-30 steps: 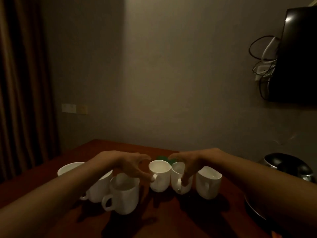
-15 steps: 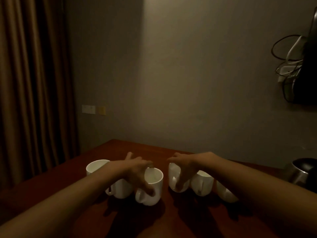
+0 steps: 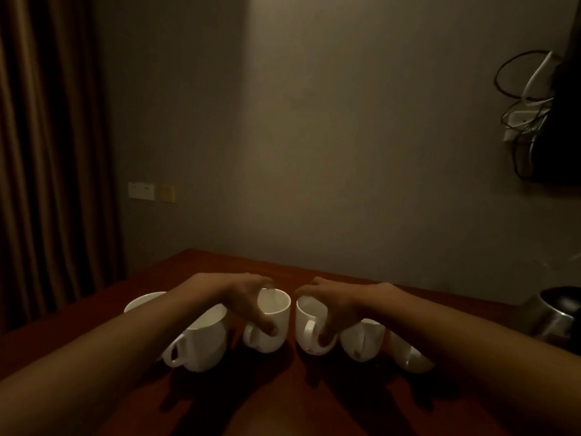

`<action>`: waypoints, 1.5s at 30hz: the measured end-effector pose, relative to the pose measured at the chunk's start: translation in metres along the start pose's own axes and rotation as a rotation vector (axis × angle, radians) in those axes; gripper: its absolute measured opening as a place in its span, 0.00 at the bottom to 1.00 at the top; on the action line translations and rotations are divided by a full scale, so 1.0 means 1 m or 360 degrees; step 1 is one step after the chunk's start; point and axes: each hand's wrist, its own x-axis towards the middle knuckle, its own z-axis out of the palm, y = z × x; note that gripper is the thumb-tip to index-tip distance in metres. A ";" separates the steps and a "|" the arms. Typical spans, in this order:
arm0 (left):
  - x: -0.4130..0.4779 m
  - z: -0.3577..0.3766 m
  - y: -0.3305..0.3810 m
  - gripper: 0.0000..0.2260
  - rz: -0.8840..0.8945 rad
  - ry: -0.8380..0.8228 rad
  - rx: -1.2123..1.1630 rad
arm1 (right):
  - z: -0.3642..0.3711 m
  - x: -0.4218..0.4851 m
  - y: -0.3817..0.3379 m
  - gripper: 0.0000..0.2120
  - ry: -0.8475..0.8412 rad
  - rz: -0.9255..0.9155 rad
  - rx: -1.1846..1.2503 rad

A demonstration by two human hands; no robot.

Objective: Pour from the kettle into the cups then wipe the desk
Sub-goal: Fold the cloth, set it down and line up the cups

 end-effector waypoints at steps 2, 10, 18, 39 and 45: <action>0.007 -0.002 -0.001 0.41 0.0013 0.0007 -0.0002 | 0.001 0.001 0.005 0.45 0.0049 -0.0044 0.0025; 0.020 0.002 -0.015 0.48 0.0025 0.0058 -0.0142 | 0.007 -0.003 0.015 0.48 0.0101 -0.0119 0.0033; -0.047 -0.016 -0.062 0.52 -0.0146 -0.0193 -0.0012 | -0.005 -0.014 -0.006 0.44 0.0059 -0.0166 0.0018; -0.004 -0.006 -0.092 0.40 -0.0061 0.0026 -0.0182 | -0.009 -0.006 -0.044 0.53 0.0081 -0.0304 -0.0179; -0.008 -0.009 -0.097 0.52 -0.0070 0.0012 -0.0232 | -0.005 0.003 -0.042 0.53 0.0087 -0.0343 -0.0111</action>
